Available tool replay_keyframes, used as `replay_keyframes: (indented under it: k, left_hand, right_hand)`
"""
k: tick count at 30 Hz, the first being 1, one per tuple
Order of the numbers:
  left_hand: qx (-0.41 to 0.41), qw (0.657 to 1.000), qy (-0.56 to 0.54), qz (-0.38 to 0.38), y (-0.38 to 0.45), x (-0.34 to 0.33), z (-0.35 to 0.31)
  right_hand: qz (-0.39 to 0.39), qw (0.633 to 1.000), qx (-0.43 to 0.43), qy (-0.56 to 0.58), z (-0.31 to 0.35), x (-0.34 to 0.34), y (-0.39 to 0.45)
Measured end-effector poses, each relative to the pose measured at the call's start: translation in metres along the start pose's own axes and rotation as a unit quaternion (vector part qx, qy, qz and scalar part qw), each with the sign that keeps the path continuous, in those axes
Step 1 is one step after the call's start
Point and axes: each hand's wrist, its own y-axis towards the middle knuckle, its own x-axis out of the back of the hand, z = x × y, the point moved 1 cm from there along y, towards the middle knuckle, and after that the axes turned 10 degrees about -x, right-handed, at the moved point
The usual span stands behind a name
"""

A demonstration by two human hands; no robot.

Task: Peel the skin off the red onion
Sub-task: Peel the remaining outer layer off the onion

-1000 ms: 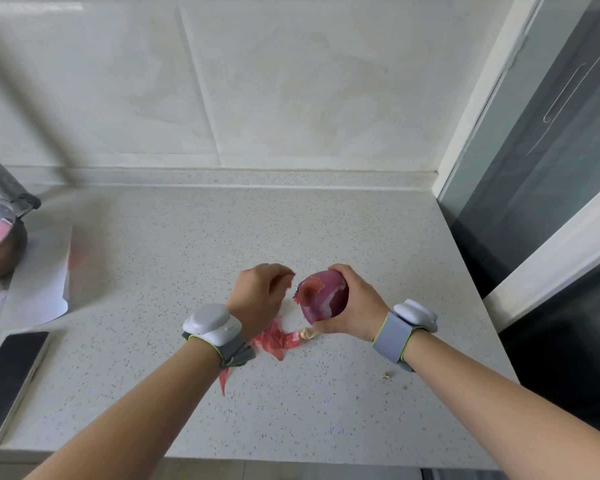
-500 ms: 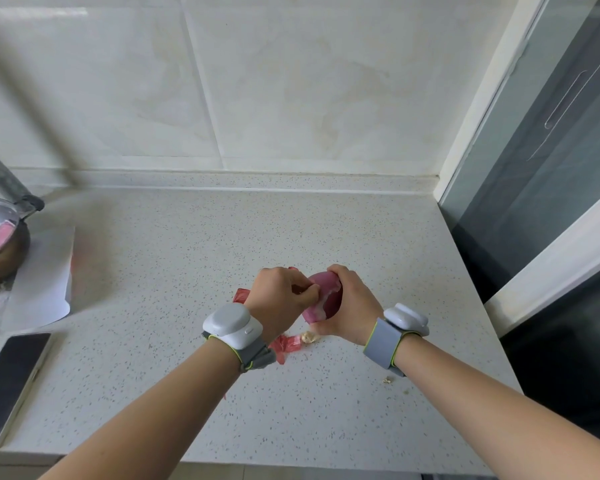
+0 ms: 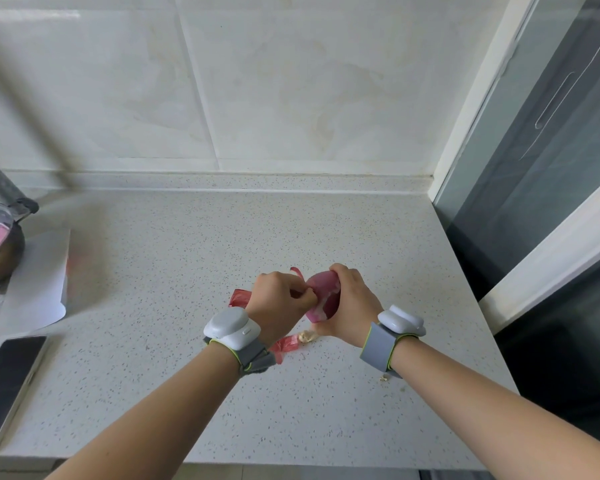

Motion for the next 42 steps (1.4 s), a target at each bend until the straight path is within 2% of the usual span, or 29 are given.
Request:
replay_keyframes:
  k: [13,26,36,42]
  left_hand:
    - [0.022,0.999,-0.023,-0.018,-0.003,0.002,-0.004]
    - [0.014,0.998,-0.047,-0.045,-0.010,0.005,-0.004]
    - [0.009,0.997,0.058,-0.040,-0.005,0.000,-0.007]
    - [0.005,0.997,0.021,-0.072,-0.006,0.004,-0.003]
  right_hand:
    - [-0.035,0.998,0.021,-0.056,0.008,0.001,-0.006]
    - [-0.050,0.997,0.027,-0.052,0.012,0.001,-0.007]
    - [-0.047,0.997,0.014,-0.064,0.019,0.001,-0.008]
    - [-0.045,0.998,0.024,-0.039,0.018,0.002,-0.007]
